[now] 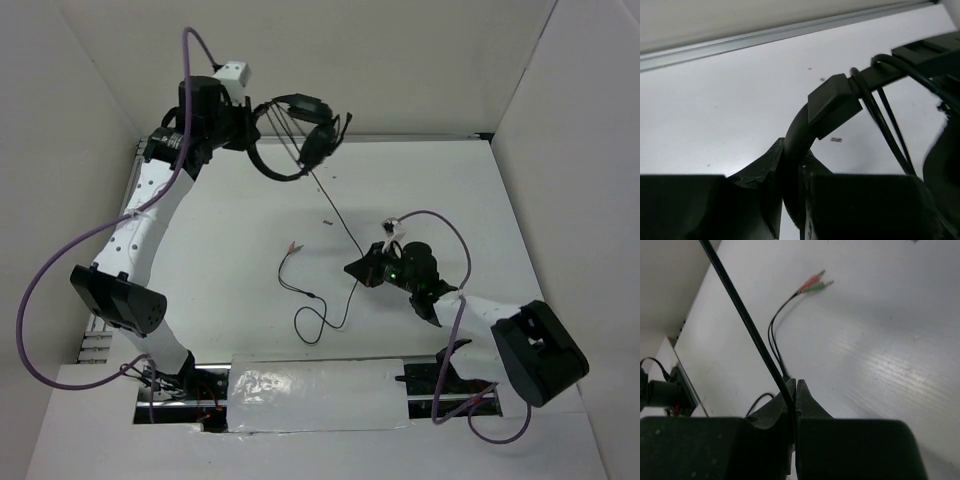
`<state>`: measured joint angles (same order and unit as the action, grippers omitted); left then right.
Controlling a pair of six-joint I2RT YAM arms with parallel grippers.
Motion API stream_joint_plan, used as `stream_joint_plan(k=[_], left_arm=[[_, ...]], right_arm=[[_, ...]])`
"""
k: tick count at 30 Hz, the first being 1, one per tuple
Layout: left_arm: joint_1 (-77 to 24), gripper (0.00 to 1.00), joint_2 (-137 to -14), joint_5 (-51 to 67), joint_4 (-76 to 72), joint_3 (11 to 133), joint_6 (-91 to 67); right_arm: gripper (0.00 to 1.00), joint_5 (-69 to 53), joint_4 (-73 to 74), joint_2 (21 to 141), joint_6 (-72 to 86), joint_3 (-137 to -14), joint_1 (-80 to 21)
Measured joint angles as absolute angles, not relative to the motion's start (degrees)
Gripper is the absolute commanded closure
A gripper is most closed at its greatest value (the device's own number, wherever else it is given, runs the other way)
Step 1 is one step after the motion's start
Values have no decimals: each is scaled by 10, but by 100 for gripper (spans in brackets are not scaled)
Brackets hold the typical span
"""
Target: Wrap the headphones
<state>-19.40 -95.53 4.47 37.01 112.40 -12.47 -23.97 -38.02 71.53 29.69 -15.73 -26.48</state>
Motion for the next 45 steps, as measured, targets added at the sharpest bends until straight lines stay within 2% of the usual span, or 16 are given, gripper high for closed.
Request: stream_joint_plan(k=[3, 8, 17, 22, 26, 30, 36, 39, 42, 45], left_arm=[[-157, 100, -947, 23, 345, 1086, -139], [-164, 100, -935, -6, 345, 1052, -157], [-147, 100, -941, -98, 389, 1078, -201], [-147, 100, -1009, -138, 453, 1143, -257], [-146, 100, -1080, -163, 503, 1181, -302], [-140, 100, -1141, -166, 550, 1200, -336], [-124, 100, -1152, -165, 556, 1182, -337], [-141, 100, -1146, -186, 534, 1146, -313], [-192, 100, -1135, -231, 511, 1077, -279], [-249, 100, -1135, -226, 482, 1012, -239]], right_arm=[[100, -216, -329, 671, 304, -181, -265], [100, -196, -273, 620, 304, -196, -264], [100, -140, -174, 493, 281, -199, -274], [100, -73, -77, 460, 228, -258, -325], [100, -43, -18, 464, 176, -310, -359], [100, -36, 18, 521, 129, -370, -394], [100, -2, 57, 596, 84, -401, -458], [100, 41, 82, 599, 41, -432, -473], [100, 79, 72, 595, -35, -465, -486], [100, 91, 64, 587, -119, -487, -488]])
